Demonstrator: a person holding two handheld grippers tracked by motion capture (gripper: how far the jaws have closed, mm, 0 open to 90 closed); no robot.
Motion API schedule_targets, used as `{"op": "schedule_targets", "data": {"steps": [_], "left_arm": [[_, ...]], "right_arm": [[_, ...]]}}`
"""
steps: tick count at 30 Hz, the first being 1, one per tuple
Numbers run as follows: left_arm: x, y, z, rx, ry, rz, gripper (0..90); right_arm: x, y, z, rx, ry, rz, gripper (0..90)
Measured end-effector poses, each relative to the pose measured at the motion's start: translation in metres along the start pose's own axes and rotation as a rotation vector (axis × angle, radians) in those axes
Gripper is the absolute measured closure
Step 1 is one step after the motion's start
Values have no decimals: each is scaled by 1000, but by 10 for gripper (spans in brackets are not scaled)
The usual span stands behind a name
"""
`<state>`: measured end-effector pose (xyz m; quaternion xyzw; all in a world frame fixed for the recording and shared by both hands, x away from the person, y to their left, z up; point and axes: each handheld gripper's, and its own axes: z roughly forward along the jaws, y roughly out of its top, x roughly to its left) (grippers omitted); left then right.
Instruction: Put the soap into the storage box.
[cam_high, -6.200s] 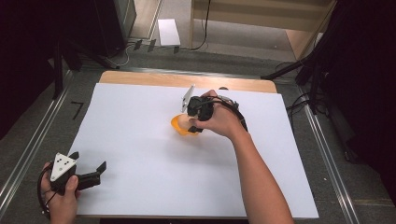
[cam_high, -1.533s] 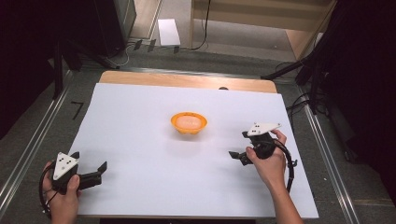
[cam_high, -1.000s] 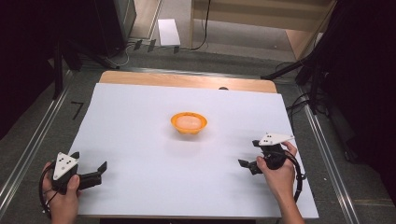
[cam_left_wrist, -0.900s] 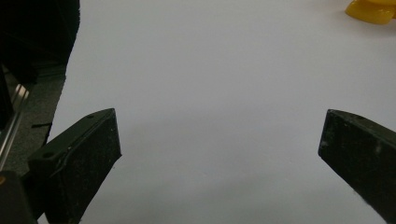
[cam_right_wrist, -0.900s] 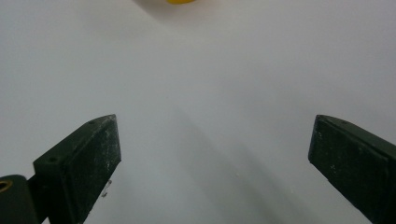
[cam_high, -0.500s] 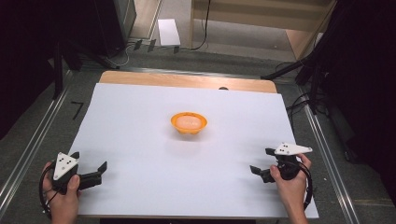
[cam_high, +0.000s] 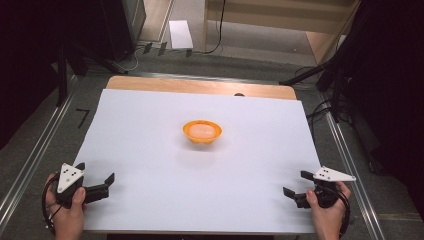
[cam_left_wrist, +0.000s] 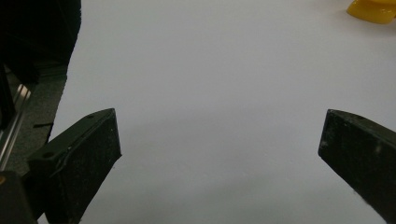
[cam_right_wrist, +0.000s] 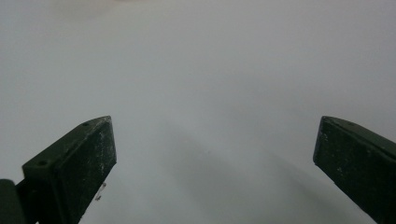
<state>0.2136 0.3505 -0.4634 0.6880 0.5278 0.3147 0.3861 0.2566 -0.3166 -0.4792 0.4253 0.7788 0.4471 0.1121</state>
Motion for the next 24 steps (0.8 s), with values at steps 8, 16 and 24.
{"op": "schedule_targets", "data": {"steps": [8, 16, 24], "left_arm": [[0, 0, 0, 0, 0, 1, 0], [0, 0, 0, 0, 0, 3, 0], [0, 0, -1, -5, -3, 8, 0]], "right_arm": [[-6, -18, -17, -40, -23, 32, 0], [-9, -28, -27, -91, -43, 57, 0], [-6, -31, -27, -107, -68, 42, 0]]}}
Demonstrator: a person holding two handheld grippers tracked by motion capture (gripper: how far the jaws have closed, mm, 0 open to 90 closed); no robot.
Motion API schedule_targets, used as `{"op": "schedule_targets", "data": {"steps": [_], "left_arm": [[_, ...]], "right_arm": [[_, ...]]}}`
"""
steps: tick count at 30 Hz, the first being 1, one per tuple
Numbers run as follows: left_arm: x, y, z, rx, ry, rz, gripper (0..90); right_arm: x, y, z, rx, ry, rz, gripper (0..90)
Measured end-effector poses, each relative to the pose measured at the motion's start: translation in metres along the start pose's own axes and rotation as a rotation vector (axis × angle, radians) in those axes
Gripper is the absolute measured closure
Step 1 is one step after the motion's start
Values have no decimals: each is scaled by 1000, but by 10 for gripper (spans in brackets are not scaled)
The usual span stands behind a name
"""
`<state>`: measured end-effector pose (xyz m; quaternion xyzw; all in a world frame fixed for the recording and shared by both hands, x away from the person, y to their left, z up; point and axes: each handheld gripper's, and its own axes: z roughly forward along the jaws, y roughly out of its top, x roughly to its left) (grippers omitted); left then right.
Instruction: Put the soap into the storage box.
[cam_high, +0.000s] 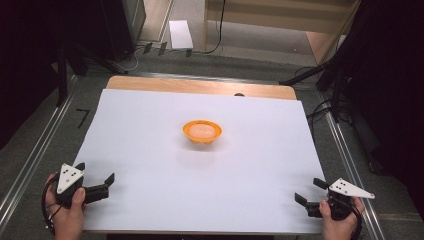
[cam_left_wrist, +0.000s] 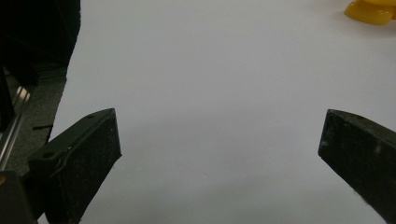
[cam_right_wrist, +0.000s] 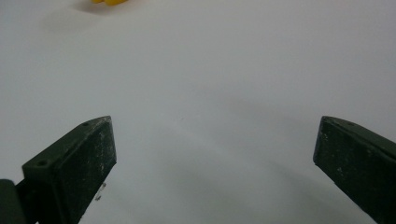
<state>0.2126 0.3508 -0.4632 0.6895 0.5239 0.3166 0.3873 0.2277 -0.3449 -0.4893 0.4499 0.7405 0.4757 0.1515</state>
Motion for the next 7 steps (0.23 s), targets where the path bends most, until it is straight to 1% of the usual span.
{"op": "schedule_targets", "data": {"steps": [4, 7], "left_arm": [[0, 0, 0, -1, 1, -1, 0], [0, 0, 0, -1, 1, -3, 0]], "right_arm": [[1, 0, 1, 3, -11, -6, 0], [0, 0, 0, -9, -14, 4, 0]]}}
